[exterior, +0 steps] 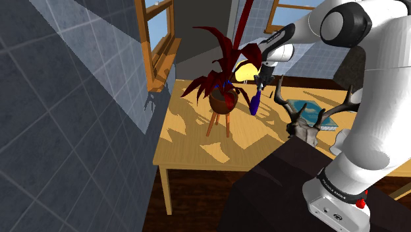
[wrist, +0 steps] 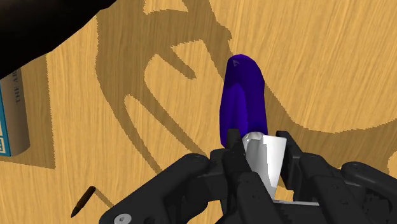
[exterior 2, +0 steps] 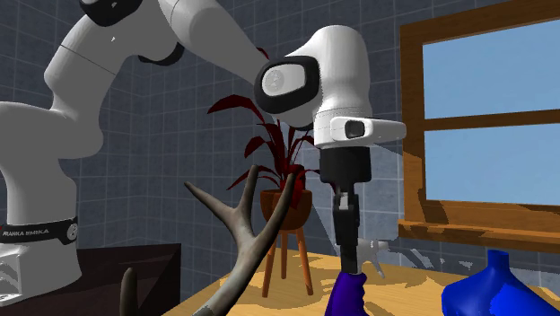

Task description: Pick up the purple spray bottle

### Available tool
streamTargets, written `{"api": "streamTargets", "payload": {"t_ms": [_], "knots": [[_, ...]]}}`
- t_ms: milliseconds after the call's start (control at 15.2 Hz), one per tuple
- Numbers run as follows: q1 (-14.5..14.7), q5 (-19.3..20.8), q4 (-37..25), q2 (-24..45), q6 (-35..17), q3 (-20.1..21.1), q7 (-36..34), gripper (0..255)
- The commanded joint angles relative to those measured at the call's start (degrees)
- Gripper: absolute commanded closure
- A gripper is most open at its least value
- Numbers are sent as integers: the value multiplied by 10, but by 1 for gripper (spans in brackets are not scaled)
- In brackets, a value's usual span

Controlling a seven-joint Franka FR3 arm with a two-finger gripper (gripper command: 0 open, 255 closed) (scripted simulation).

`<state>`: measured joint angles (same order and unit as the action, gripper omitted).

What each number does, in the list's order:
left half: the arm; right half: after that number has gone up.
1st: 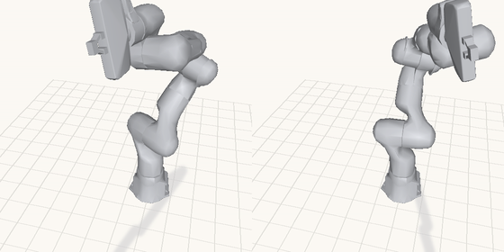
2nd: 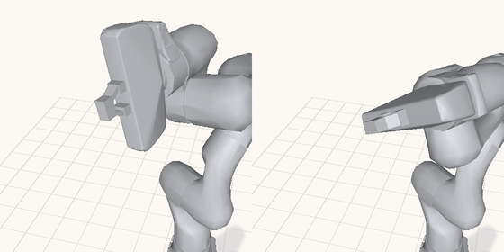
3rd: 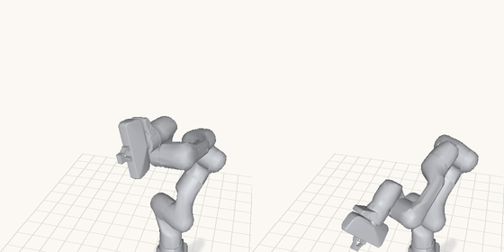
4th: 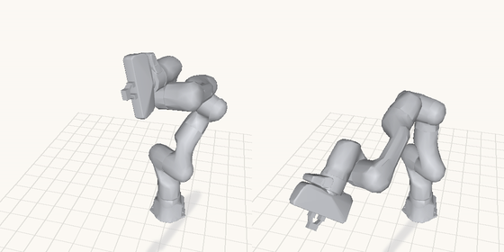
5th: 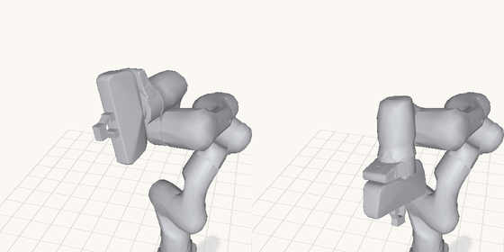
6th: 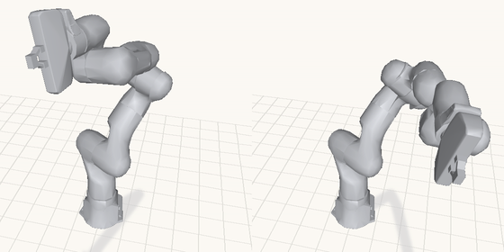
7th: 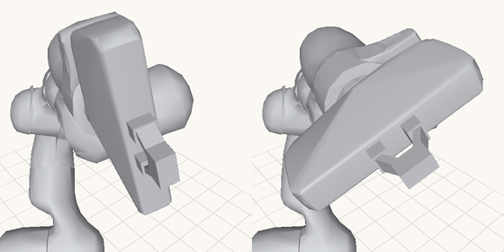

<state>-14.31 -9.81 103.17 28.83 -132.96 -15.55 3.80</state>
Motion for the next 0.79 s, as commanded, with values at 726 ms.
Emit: {"api": "streamTargets", "payload": {"t_ms": [726], "knots": [[7, 19, -22, -50, 71, -11, -12, 255]]}}
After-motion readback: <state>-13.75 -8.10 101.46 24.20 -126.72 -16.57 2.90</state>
